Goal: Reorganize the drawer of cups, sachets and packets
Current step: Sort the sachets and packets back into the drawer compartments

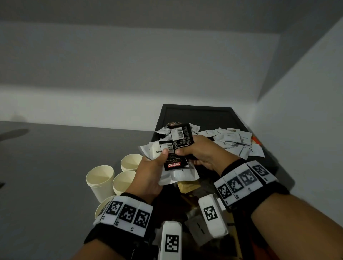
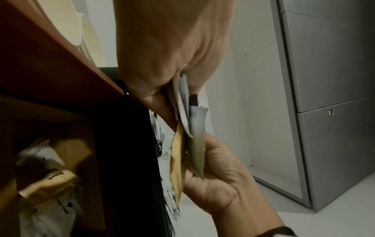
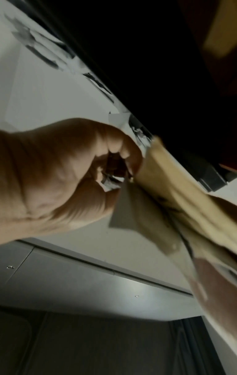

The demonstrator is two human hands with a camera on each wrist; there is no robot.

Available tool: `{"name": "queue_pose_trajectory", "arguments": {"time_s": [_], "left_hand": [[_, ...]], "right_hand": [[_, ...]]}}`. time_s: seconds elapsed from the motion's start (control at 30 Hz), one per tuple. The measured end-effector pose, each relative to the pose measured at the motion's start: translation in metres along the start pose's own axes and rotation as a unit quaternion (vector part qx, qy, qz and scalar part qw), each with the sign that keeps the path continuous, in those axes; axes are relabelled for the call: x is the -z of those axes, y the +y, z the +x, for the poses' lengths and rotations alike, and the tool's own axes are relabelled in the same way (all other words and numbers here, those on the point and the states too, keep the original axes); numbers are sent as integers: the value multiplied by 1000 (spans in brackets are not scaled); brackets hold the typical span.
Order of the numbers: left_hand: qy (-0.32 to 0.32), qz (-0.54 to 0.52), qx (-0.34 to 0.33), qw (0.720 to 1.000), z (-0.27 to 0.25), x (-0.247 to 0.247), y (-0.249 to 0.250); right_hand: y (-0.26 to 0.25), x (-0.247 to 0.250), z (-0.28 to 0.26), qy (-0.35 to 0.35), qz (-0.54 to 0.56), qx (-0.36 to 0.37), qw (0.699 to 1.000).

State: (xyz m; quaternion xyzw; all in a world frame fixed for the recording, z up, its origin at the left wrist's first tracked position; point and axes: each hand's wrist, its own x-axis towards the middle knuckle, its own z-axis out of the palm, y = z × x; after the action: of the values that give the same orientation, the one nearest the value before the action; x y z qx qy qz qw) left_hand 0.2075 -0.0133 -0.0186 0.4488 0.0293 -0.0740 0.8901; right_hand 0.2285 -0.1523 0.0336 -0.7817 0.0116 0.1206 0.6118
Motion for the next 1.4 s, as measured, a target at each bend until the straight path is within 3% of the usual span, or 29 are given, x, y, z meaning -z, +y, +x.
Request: {"name": "queue_pose_trajectory", "arguments": {"time_s": [0.2, 0.47, 0.53, 0.6, 0.67, 0.73, 0.8, 0.9, 0.97, 1.13, 1.27, 1.33, 1.4], "left_hand": [[18, -6, 7, 1000, 2, 7, -2], [58, 6, 16, 998, 6, 13, 2], [57, 6, 21, 998, 4, 14, 2], [55, 10, 22, 998, 1, 14, 3], [55, 20, 20, 998, -1, 15, 3], [61, 27, 25, 997, -1, 17, 2], [70, 34, 34, 996, -1, 18, 2], [78, 36, 46, 995, -3, 15, 2], [81, 47, 42, 995, -3, 15, 4], [78, 44, 18, 996, -9, 20, 9], [81, 47, 19, 995, -14, 22, 13], [82, 56, 9, 995, -16, 22, 16], [88, 64, -5, 994, -18, 21, 19]], "right_hand": [[-8, 3, 15, 73, 106, -10, 992], [-20, 21, 52, 207, 197, 20, 958], [-20, 23, 58, 195, 159, 4, 968], [-21, 26, 59, 188, 33, -22, 981], [-23, 26, 53, 229, -151, -13, 962], [-24, 18, 33, 262, -216, 59, 939], [-20, 7, 7, 201, -227, 126, 944], [-3, -2, -25, -20, -245, 46, 968], [12, 1, -28, -92, -310, 24, 946], [51, 4, -26, -183, -474, -26, 861], [80, -19, -26, -196, -589, -46, 782], [92, -34, -26, -207, -574, -65, 790], [100, -47, -26, -184, -524, -63, 829]]}}
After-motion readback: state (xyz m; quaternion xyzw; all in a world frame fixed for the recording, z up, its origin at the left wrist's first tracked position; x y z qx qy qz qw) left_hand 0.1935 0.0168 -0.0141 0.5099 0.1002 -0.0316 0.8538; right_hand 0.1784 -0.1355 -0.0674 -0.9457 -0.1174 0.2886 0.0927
